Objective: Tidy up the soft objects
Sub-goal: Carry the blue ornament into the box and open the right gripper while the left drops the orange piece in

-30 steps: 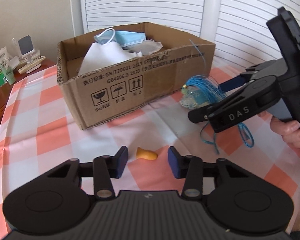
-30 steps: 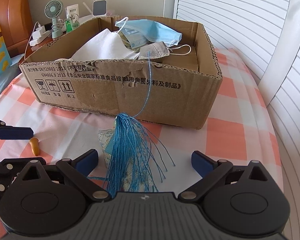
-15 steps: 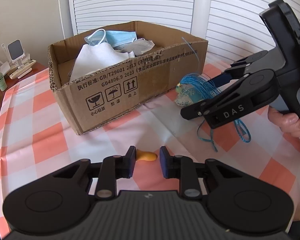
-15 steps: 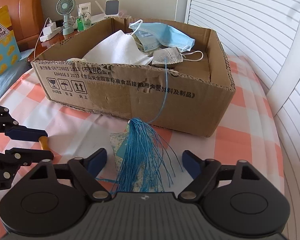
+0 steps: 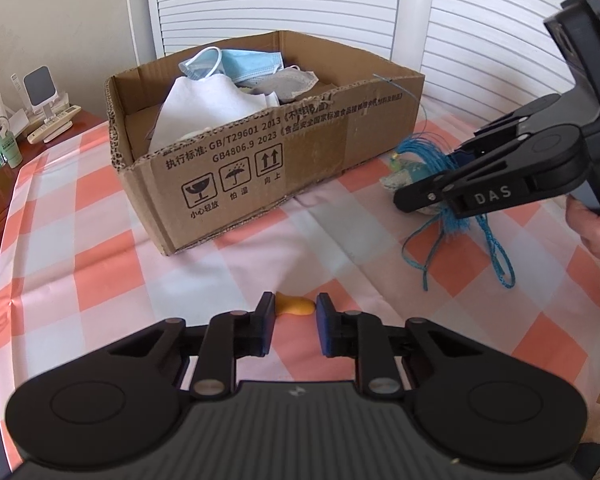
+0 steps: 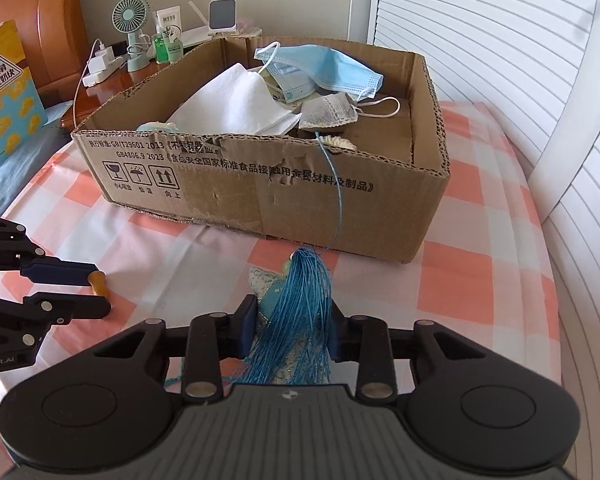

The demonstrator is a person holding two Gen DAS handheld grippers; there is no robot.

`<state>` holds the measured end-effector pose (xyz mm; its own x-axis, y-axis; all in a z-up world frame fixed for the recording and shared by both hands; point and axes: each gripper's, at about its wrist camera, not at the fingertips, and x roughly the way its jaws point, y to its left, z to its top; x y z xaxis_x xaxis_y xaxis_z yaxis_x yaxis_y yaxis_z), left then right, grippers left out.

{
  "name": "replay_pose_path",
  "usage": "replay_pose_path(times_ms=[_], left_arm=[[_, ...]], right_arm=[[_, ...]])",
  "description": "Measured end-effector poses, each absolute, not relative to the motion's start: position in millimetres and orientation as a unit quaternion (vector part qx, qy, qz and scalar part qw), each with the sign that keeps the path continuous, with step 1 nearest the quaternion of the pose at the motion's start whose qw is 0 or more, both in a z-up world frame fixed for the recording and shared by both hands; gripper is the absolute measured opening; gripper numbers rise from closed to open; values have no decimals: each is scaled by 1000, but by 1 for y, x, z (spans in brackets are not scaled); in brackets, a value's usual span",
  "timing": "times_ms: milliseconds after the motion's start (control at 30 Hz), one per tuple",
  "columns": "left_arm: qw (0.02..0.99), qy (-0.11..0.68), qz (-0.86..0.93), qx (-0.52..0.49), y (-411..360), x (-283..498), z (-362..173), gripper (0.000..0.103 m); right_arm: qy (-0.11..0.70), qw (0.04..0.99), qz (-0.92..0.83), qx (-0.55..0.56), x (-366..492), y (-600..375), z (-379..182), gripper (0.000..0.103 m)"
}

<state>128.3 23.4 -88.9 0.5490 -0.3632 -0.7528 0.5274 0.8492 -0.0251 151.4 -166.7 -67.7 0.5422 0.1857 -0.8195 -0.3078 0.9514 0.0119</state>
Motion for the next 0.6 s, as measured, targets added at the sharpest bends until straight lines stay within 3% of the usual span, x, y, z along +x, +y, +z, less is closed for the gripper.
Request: replay_pose_path(times_ms=[600], left_arm=[[883,383,-249,106,27,101,-45,20]], right_arm=[[408,890,180,-96,115,-180,16,34]])
